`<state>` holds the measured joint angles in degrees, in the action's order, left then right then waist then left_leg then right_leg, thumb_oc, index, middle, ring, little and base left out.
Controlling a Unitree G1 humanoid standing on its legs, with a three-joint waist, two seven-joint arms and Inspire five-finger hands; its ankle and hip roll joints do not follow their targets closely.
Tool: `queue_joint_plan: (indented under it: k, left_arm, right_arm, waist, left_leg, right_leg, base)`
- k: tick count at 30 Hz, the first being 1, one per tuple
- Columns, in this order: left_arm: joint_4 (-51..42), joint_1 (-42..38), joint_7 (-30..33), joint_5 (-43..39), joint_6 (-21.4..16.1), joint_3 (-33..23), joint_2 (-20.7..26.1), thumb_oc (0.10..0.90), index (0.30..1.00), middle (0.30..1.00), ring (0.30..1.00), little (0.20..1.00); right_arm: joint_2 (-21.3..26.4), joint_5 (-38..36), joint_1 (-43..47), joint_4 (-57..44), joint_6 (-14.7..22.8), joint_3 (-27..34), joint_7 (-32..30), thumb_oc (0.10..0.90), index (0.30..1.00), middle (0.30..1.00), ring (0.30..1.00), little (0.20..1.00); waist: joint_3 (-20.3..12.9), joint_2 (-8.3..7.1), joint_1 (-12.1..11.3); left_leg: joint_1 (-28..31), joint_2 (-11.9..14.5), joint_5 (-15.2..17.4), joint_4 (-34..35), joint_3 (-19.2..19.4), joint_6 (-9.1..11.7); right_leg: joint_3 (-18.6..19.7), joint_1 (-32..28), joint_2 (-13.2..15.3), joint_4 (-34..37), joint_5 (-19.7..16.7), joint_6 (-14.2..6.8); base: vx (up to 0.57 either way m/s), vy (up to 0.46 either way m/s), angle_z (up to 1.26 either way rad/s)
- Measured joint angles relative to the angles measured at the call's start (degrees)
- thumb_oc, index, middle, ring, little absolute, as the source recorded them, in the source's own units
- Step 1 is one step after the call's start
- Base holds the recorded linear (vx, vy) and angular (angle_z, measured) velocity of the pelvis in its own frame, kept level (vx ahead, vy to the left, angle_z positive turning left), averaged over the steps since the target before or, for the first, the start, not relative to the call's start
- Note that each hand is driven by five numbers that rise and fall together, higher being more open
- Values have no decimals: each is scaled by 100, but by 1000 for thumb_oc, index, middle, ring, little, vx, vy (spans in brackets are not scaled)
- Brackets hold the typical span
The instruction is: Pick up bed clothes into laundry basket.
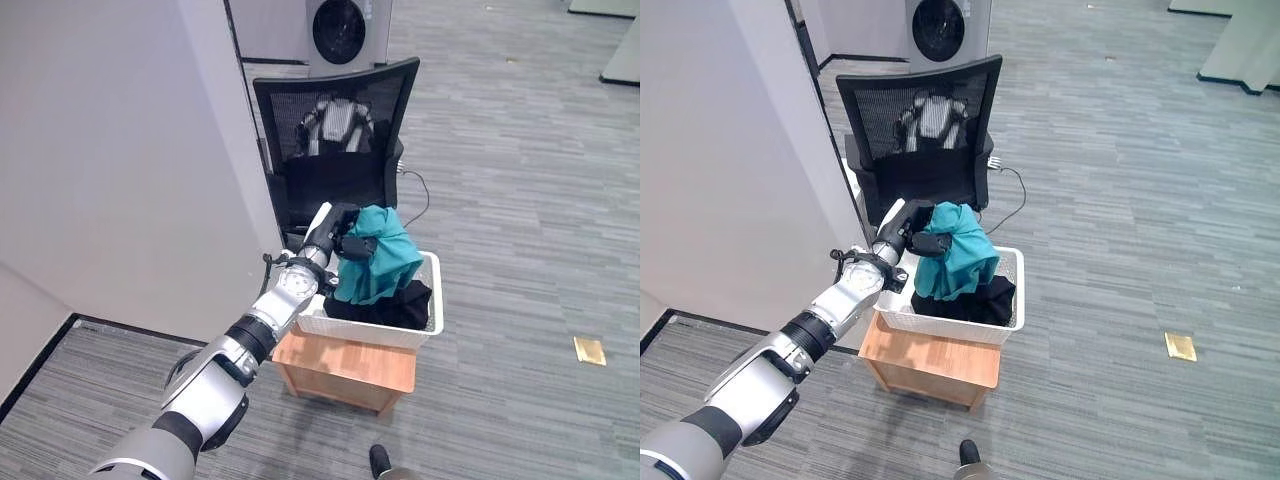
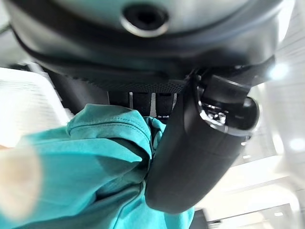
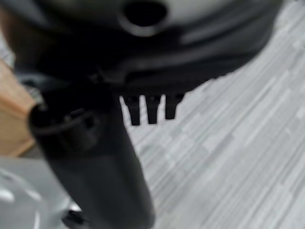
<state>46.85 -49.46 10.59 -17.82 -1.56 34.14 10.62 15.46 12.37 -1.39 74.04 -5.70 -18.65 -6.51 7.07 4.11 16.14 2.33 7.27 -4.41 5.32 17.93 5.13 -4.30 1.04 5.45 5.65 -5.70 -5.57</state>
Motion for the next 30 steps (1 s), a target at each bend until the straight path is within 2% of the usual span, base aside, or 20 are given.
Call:
queue_joint_plan:
  k: [3,11,12,13,25,30]
  left_arm:
    - [273,22,-3,117,41,-5,0,400,300,300,300,300]
    - [678,0,-2,355,41,-44,62,400,300,300,300,300]
    - [682,2,-3,370,42,-42,79,574,561,561,561,561]
    - [701,1,-3,396,42,-42,106,800,900,900,900,900]
    - [728,-30,12,848,43,-42,87,800,900,900,900,900]
    - [694,-105,199,1213,45,-45,90,800,900,900,900,900]
  right_arm:
    - [24,-14,20,6,2,-1,-2,800,900,900,900,900]
    - [119,-22,144,205,3,-8,-8,800,900,900,900,900]
    - [143,-26,151,206,3,-7,-8,800,900,900,900,900]
    - [171,-36,170,206,3,-8,-9,800,900,900,900,900]
    - [198,-144,609,192,78,-216,-19,800,900,900,900,900]
    - [194,-183,547,198,132,-209,-18,800,900,900,900,900]
  waist:
    - [59,94,69]
    - [242,141,166]
    - [268,144,165]
    - [292,146,177]
    - [297,145,174]
    - [297,145,168]
  left_leg:
    - [-128,0,5,-6,79,-1]
    - [-395,-5,6,-11,241,-1]
    - [-395,-5,6,-20,275,-1]
    - [-395,-5,6,-18,290,-2]
    - [-346,7,6,-8,276,0]
    - [-242,6,6,-4,230,-1]
  right_leg:
    - [88,181,-8,0,-41,9]
    - [254,547,-15,-5,-111,34]
    - [282,562,-18,-32,-114,32]
    - [298,575,-18,-36,-126,36]
    - [287,518,-29,-35,-131,41]
    - [242,383,-26,-36,-131,42]
  base:
    - [-26,-12,-13]
    - [-15,-11,-11]
    - [11,-15,-13]
    - [12,-18,-10]
    - [1,-1,0]
    - [3,-5,3]
